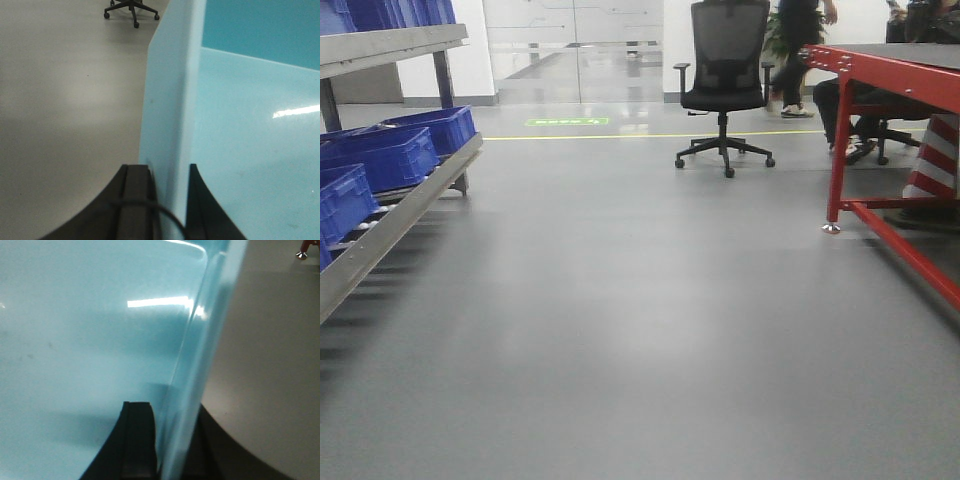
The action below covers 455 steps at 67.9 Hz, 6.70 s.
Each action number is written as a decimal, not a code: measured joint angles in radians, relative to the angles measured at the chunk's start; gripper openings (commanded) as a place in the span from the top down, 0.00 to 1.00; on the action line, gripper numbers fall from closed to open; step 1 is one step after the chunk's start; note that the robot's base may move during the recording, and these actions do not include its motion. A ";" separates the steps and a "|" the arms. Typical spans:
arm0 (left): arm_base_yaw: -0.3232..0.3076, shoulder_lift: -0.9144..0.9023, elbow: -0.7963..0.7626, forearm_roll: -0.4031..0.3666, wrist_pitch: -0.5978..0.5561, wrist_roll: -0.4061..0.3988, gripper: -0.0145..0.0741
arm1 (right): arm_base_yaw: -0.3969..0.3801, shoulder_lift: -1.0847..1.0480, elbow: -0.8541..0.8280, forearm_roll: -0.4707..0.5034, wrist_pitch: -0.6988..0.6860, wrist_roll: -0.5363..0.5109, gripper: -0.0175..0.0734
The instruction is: Move two blue bins to right shelf middle
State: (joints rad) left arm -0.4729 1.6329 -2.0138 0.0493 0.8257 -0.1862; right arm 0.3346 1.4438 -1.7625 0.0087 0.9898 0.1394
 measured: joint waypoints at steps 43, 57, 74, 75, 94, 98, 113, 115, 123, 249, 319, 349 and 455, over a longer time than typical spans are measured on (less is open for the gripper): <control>0.000 0.002 0.000 0.000 0.000 0.000 0.96 | 0.000 0.000 0.000 0.000 -0.002 0.000 0.98; 0.000 0.002 0.000 0.000 -0.002 0.000 0.96 | 0.000 0.002 0.000 0.000 -0.008 0.000 0.98; 0.000 0.002 0.000 0.006 -0.002 0.000 0.96 | 0.000 0.013 0.000 0.002 -0.014 0.000 0.98; 0.000 0.002 0.000 0.006 -0.002 0.000 0.96 | 0.000 0.015 0.000 0.002 -0.016 0.000 0.98; 0.000 0.002 0.000 0.012 -0.002 0.000 0.96 | 0.000 0.021 0.000 0.004 -0.029 0.000 0.98; 0.000 0.002 0.000 0.012 -0.002 0.000 0.96 | 0.000 0.021 0.000 0.004 -0.029 0.000 0.98; 0.000 0.002 0.000 0.012 -0.002 0.000 0.96 | 0.000 0.021 0.000 0.004 -0.031 0.000 0.98; 0.000 0.002 0.000 0.012 -0.002 0.000 0.96 | 0.000 0.021 0.000 0.004 -0.031 0.000 0.98; 0.000 0.002 0.000 0.012 -0.002 0.000 0.96 | 0.000 0.021 0.000 0.004 -0.033 0.000 0.98; 0.000 0.002 0.000 0.012 -0.002 0.000 0.96 | 0.000 0.023 0.000 0.005 -0.033 0.000 0.98; 0.000 0.002 0.000 0.014 -0.002 0.000 0.96 | 0.000 0.023 0.000 0.005 -0.033 0.000 0.98; 0.000 0.002 0.000 0.016 -0.002 0.000 0.96 | 0.000 0.023 0.000 0.007 -0.035 0.000 0.98; 0.000 0.002 0.000 0.014 -0.002 0.000 0.96 | 0.000 0.023 0.000 0.007 -0.035 0.000 0.98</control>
State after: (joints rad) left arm -0.4729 1.6348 -2.0138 0.0629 0.8238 -0.1862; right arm 0.3346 1.4665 -1.7625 0.0162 0.9553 0.1394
